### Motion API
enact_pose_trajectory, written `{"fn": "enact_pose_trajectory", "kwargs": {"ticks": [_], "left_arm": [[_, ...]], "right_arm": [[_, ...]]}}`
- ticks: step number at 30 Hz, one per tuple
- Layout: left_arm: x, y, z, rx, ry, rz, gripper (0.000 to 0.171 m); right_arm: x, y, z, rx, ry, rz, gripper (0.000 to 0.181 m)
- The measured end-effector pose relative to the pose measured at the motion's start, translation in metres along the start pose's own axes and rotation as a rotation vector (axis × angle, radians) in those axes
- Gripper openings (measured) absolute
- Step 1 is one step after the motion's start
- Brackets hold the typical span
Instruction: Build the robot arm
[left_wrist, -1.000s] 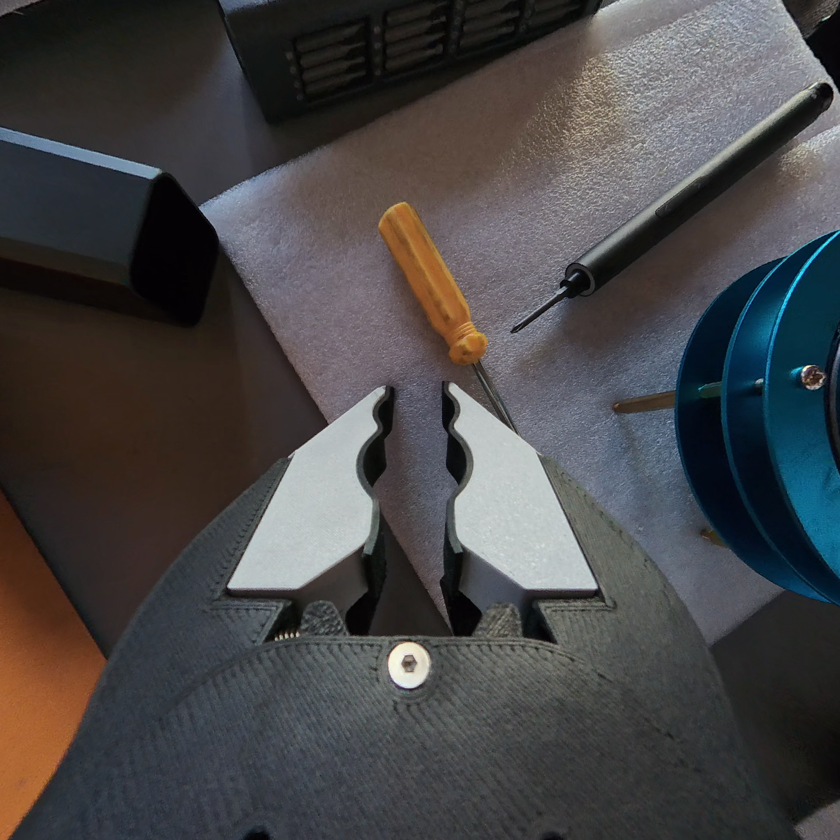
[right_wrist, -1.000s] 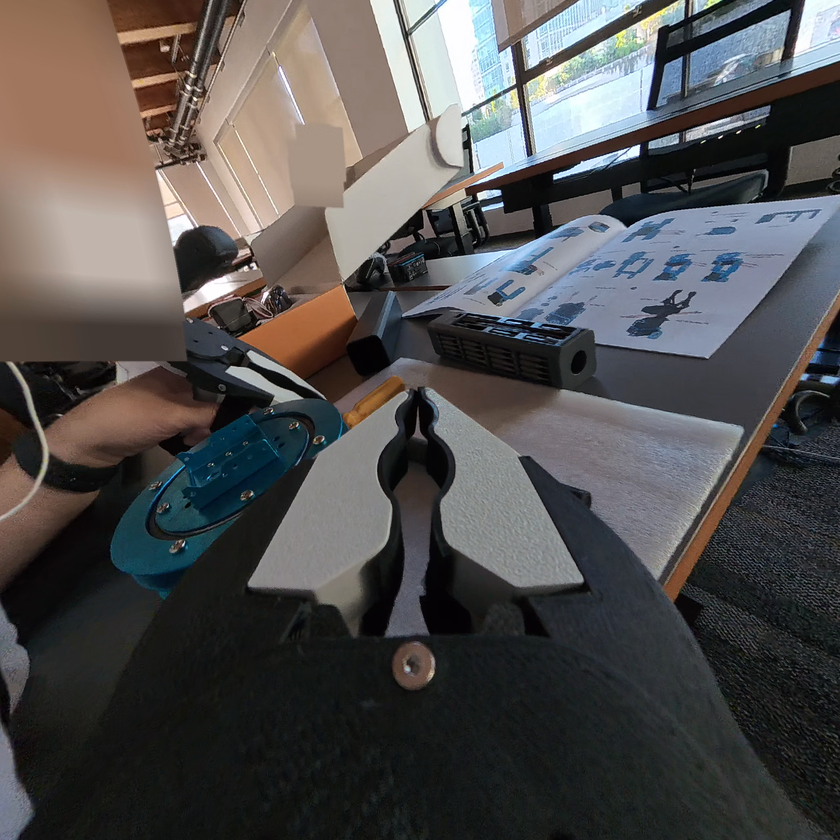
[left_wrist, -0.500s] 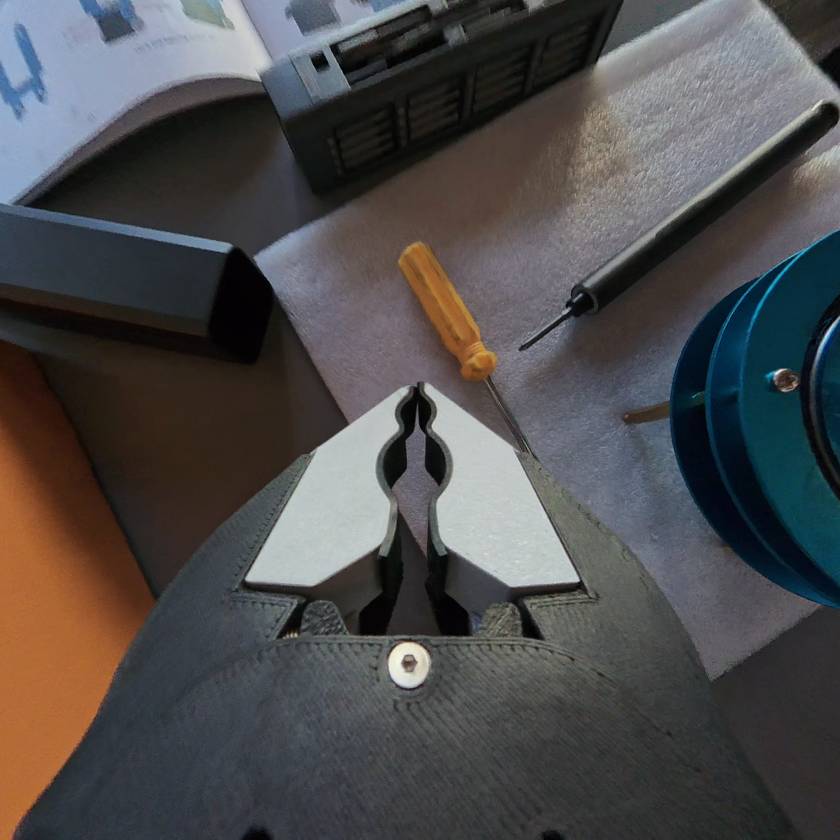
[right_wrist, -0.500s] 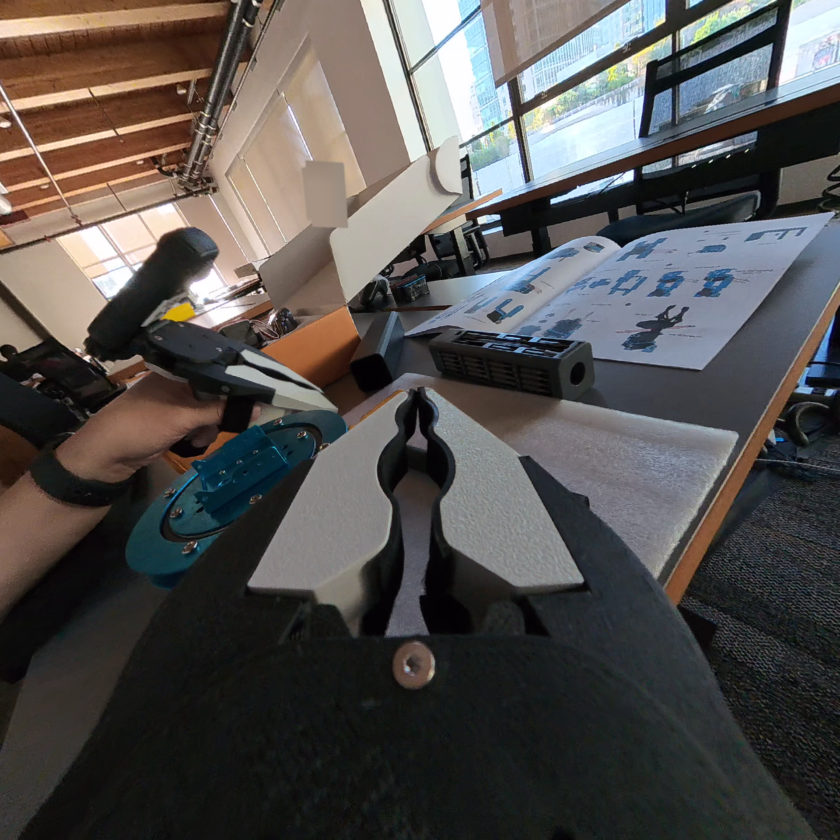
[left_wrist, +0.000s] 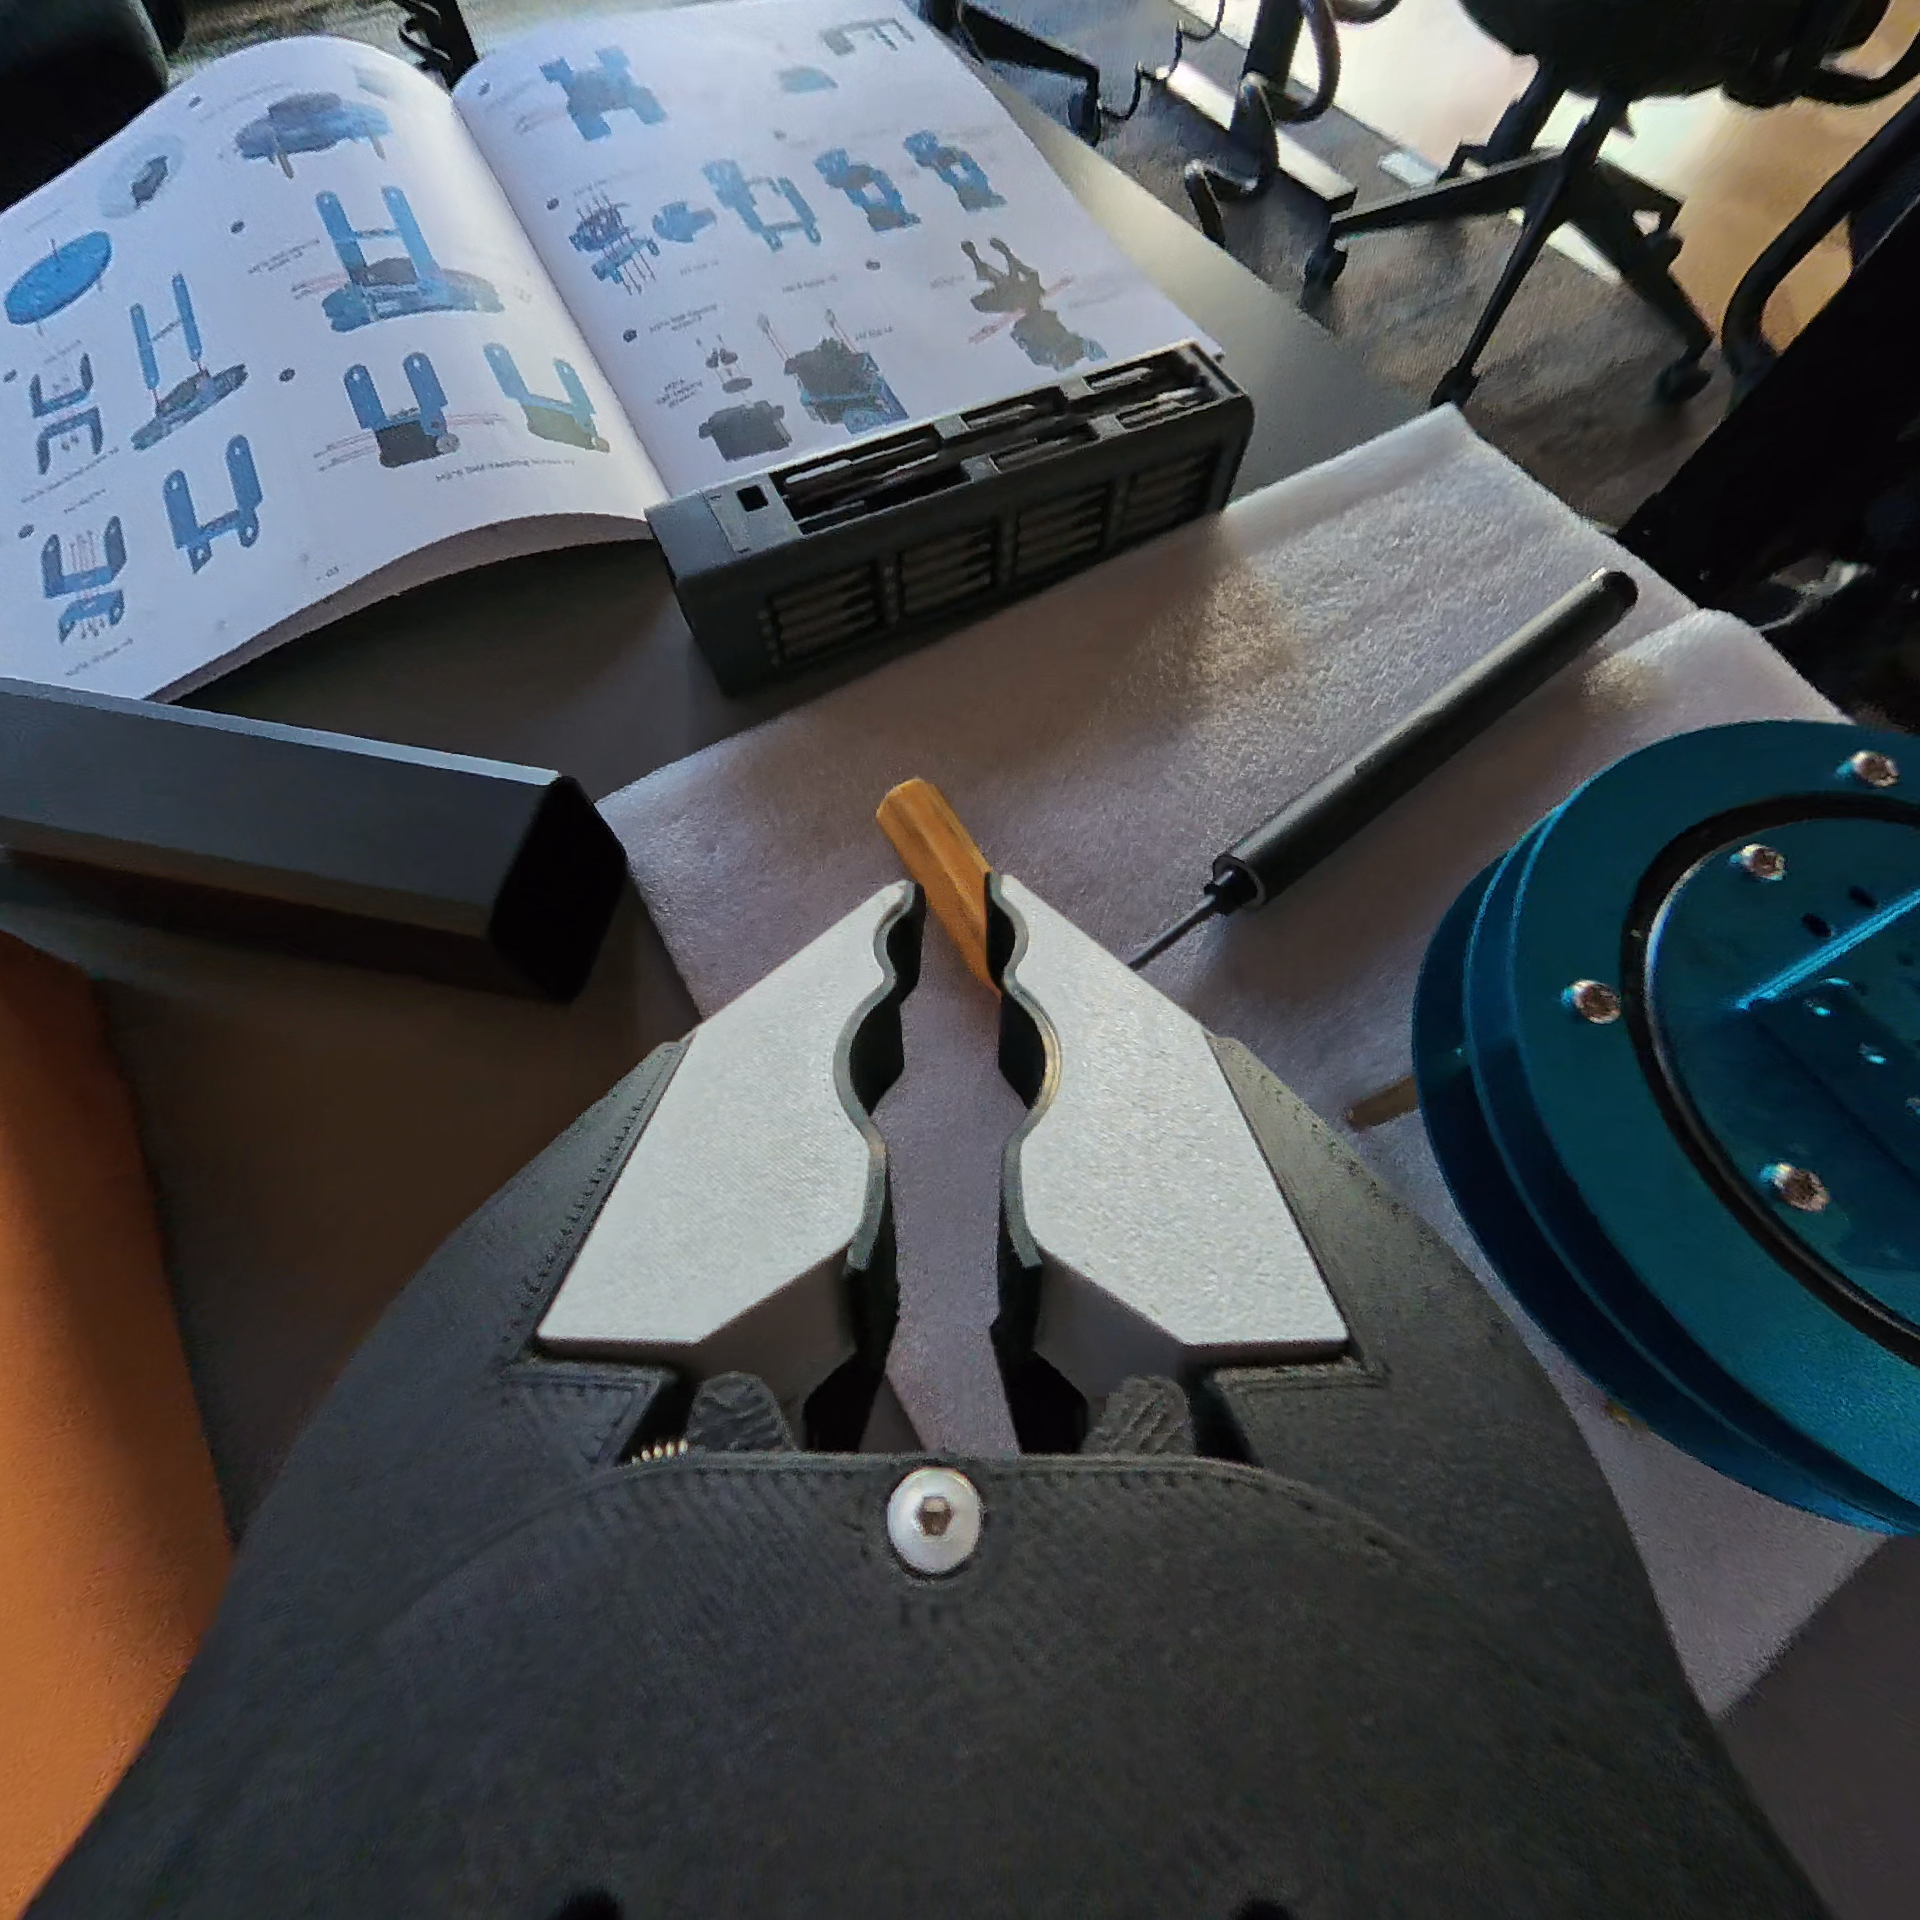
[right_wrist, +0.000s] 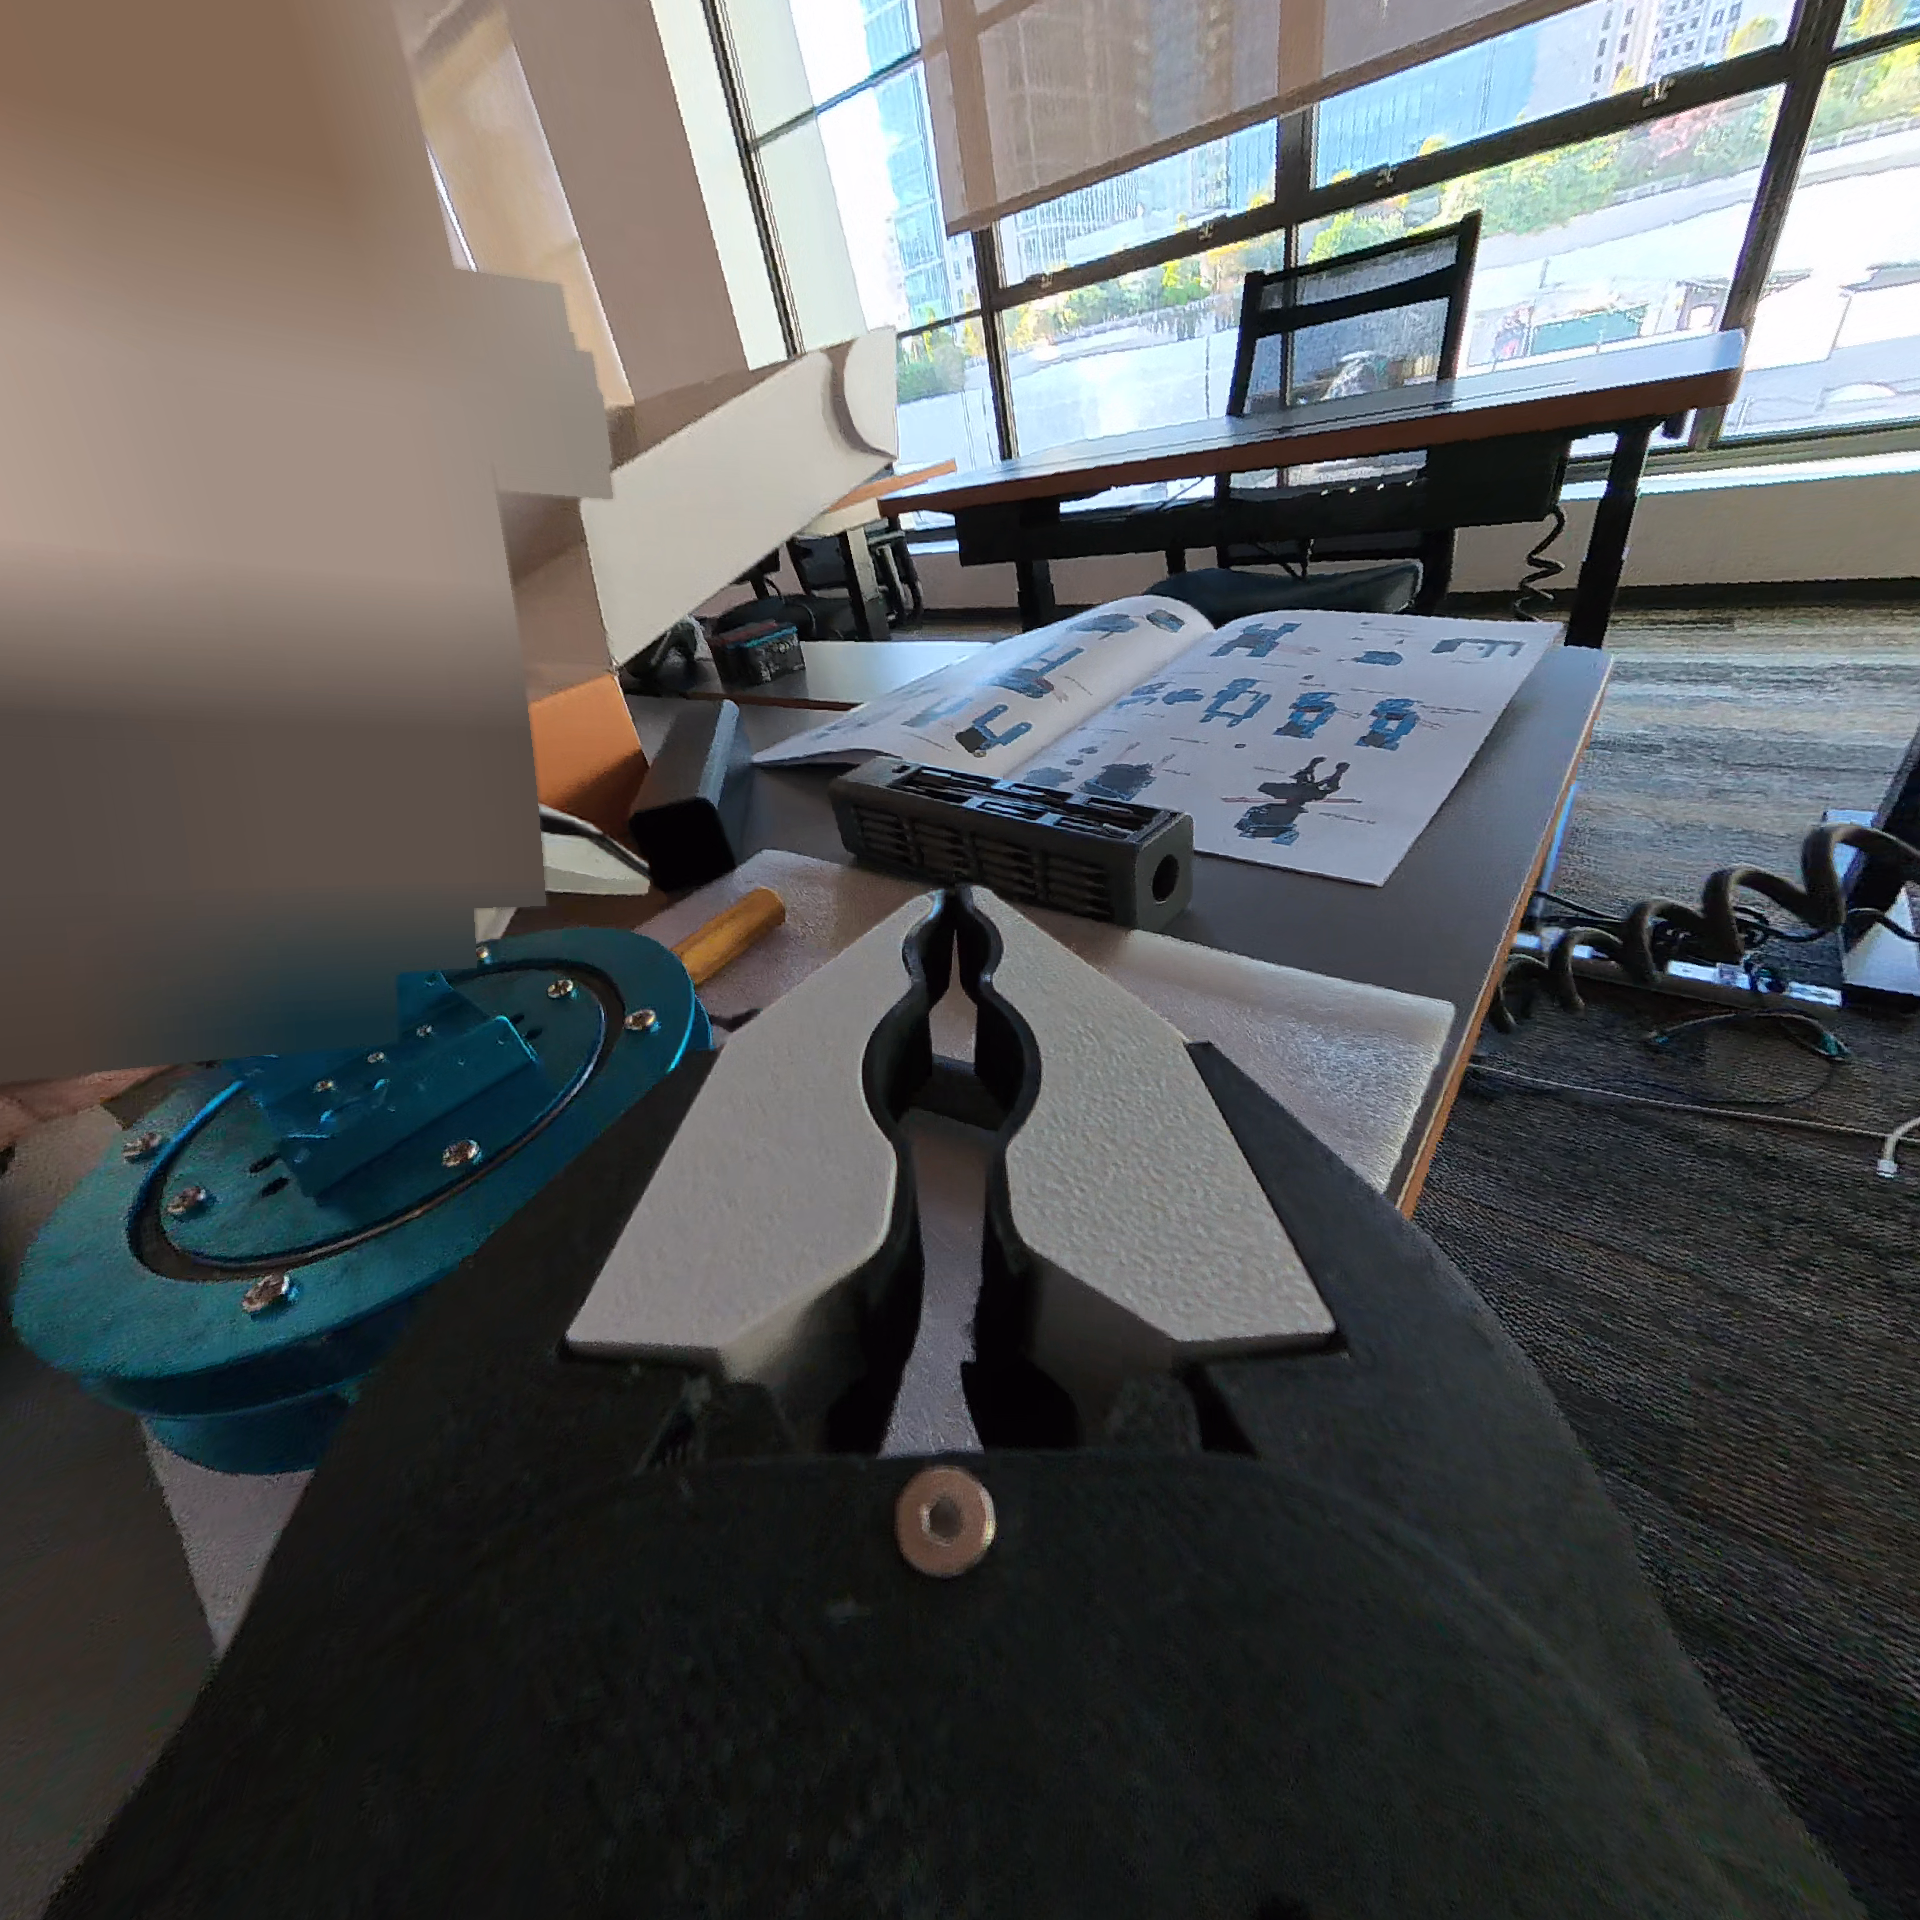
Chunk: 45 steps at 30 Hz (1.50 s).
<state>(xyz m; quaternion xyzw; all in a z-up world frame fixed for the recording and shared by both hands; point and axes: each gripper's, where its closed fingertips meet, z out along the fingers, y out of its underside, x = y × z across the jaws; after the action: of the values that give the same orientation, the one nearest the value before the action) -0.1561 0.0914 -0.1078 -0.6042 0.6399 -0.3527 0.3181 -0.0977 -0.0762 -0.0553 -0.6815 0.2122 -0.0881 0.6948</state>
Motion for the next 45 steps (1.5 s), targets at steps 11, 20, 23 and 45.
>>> {"fn": "enact_pose_trajectory", "kwargs": {"ticks": [11,20,23,45], "left_arm": [[-0.021,0.003,0.019,0.074,-0.069,0.007,0.025],[-0.009,-0.032,-0.045,0.044,-0.002,-0.18,0.024],[-0.029,-0.061,-0.083,0.086,0.025,-0.2,0.026],[-0.201,-0.125,-0.135,0.233,0.113,-0.193,0.024]], "right_arm": [[-0.002,0.024,0.015,-0.179,-0.031,0.031,0.0],[0.002,0.024,0.017,-0.231,-0.092,0.178,0.0],[0.02,0.003,0.015,-0.298,-0.001,0.031,0.0],[0.015,-0.139,0.172,-0.254,0.177,-0.293,0.024]]}}
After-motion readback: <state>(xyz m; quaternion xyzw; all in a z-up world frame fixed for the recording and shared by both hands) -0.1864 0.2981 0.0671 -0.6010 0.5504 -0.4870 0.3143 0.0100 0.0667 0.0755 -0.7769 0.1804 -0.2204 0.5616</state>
